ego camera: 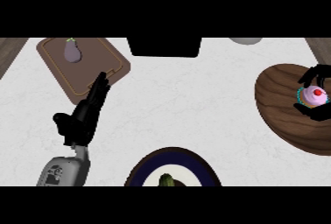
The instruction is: Pick the cupcake from the plate and place it in the bowl
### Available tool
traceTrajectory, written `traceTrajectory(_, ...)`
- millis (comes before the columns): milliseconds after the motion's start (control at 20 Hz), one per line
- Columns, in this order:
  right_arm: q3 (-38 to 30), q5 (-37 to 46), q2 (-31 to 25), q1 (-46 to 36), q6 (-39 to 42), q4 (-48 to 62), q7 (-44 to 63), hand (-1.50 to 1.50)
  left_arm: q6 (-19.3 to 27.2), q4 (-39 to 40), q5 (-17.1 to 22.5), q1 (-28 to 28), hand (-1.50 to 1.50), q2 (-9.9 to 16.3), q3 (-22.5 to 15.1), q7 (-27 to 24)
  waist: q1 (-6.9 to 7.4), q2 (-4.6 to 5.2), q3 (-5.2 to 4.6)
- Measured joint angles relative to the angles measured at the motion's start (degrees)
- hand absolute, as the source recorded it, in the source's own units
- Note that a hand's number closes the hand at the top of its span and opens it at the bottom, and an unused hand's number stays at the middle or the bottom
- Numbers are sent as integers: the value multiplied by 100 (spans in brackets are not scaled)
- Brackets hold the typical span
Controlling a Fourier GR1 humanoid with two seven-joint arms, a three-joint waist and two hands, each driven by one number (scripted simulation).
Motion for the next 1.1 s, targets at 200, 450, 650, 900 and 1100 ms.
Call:
traceTrajectory(200, 68, 37, 120, -403, 535, 957, -600, -150, -55, 12, 16, 111, 0, 17, 13, -129, 10, 2, 1)
traceTrajectory(450, -261, -277, 202, -826, 1087, 1723, -1379, -150, -68, -9, 26, 68, 0, 49, 63, -33, -33, -8, 4)
traceTrajectory(650, -698, -669, 240, -1098, 1312, 2003, -1603, -150, 0, 55, -36, 74, 0, -21, 33, -74, -80, -21, -1)
traceTrajectory(900, -1168, -1085, 21, -1312, 1761, 2411, -1459, -150, -17, -40, -18, 97, 0, -8, 60, 3, -106, -32, -4)
traceTrajectory(1100, -1436, -1384, -332, -1382, 2264, 2763, -1181, -150, -53, -108, 24, 91, 0, 27, 107, 82, -108, -31, -2)
